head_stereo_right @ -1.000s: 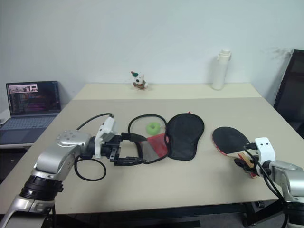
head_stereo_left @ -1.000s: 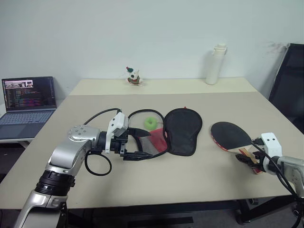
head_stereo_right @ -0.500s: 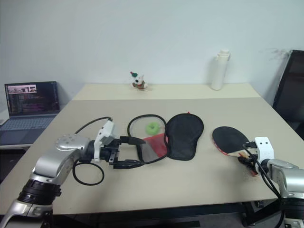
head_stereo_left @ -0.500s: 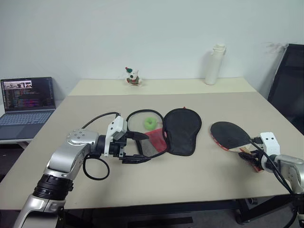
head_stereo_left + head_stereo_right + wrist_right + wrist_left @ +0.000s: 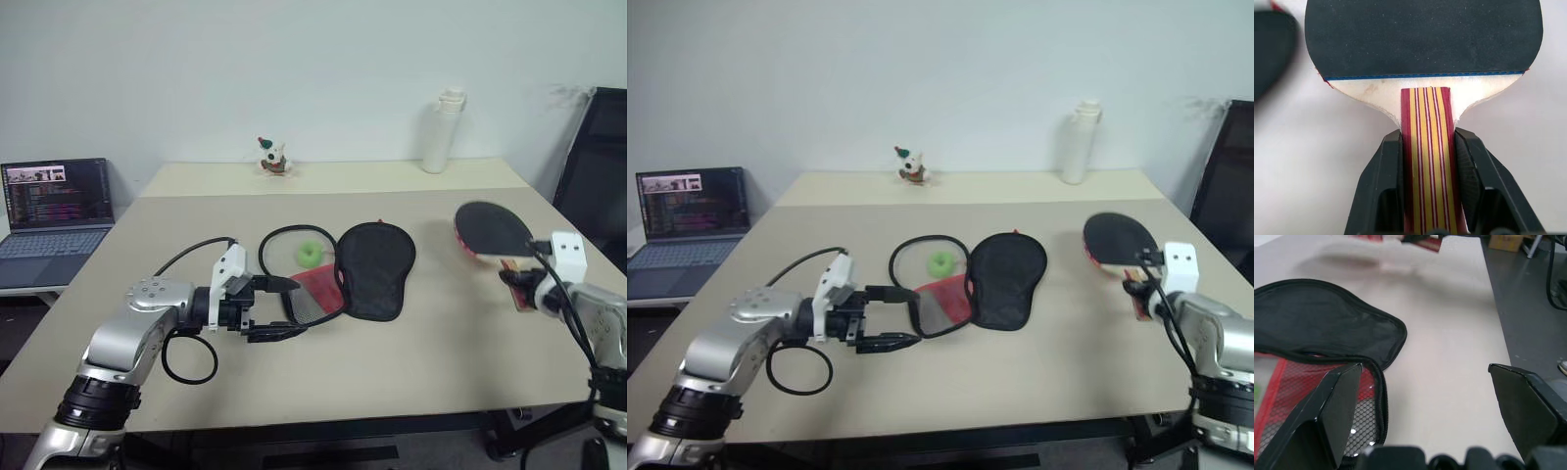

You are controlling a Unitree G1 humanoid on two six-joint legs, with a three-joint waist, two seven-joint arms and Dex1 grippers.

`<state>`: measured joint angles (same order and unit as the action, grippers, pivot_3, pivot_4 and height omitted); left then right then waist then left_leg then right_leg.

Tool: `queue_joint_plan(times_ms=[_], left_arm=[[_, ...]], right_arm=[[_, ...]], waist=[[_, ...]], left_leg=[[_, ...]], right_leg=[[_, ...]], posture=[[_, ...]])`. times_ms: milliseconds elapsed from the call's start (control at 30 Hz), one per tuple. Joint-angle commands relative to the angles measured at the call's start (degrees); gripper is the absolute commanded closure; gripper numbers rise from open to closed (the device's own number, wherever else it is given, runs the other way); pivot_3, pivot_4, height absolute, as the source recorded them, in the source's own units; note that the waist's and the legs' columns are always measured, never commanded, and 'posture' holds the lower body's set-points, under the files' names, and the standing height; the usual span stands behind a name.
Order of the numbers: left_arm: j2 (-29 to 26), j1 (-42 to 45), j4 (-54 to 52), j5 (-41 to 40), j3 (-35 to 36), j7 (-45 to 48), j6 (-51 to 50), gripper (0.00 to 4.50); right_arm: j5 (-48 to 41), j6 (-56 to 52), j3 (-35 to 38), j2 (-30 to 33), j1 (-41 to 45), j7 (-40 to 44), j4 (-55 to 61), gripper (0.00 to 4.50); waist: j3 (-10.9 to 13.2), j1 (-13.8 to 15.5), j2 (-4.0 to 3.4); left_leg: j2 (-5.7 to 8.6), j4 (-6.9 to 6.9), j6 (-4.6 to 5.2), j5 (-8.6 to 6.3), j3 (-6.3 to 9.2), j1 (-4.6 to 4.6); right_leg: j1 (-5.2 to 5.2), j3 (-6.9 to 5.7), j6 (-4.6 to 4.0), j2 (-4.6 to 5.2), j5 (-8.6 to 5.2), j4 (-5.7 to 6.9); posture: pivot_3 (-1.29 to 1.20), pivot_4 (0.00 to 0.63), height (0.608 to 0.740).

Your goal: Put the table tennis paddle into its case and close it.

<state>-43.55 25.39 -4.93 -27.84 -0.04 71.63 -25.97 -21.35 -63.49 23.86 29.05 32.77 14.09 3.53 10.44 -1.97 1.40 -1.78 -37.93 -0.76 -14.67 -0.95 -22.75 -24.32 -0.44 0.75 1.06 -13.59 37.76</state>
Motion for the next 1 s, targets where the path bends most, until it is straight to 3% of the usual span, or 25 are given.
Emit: queue_joint_plan(times_ms=[33,200,333,1000], left_arm=[[-0.4,-0.2,-2.9,-1.2,1.5,-0.9,-0.3,0.0],[-0.4,-0.4,-3.5,-1.4,1.4,-1.4,-0.8,0.0],[-0.6,-0.8,-4.0,-1.4,1.6,-1.5,-1.0,0.0],[-0.9,-1.5,-5.0,-1.1,1.5,-2.2,-1.3,0.0]], right_arm=[[-3.3,-4.8,-1.4,-10.6,5.6,-7.1,10.0,3.44],[-1.7,-5.8,-3.9,-22.5,7.1,-14.3,11.6,3.44],[-0.3,-3.3,-7.5,-28.5,7.4,-17.0,8.8,3.44],[2.7,6.3,-12.2,-31.3,8.3,-17.5,-5.4,3.44]], waist=[[0.0,-0.4,-0.01],[0.0,0.7,-0.02],[0.0,0.9,-0.02],[0.0,0.1,-0.07]], left_leg=[[-0.04,0.01,0.0,0.0,0.0,0.03],[0.0,0.01,0.0,0.0,0.22,-0.1],[0.02,-0.01,0.0,0.0,0.23,-0.24],[0.06,0.02,0.0,0.0,0.26,-0.17]], right_leg=[[-0.01,0.02,0.0,-0.02,0.0,0.06],[-0.05,-0.1,-0.03,0.03,-0.01,0.12],[-0.08,-0.11,-0.09,0.28,0.05,0.02],[-0.08,-0.13,-0.02,0.1,0.0,0.06]], posture=[[0.0,0.15,0.74],[0.0,0.15,0.74],[0.0,0.15,0.74],[0.0,0.15,0.74]])
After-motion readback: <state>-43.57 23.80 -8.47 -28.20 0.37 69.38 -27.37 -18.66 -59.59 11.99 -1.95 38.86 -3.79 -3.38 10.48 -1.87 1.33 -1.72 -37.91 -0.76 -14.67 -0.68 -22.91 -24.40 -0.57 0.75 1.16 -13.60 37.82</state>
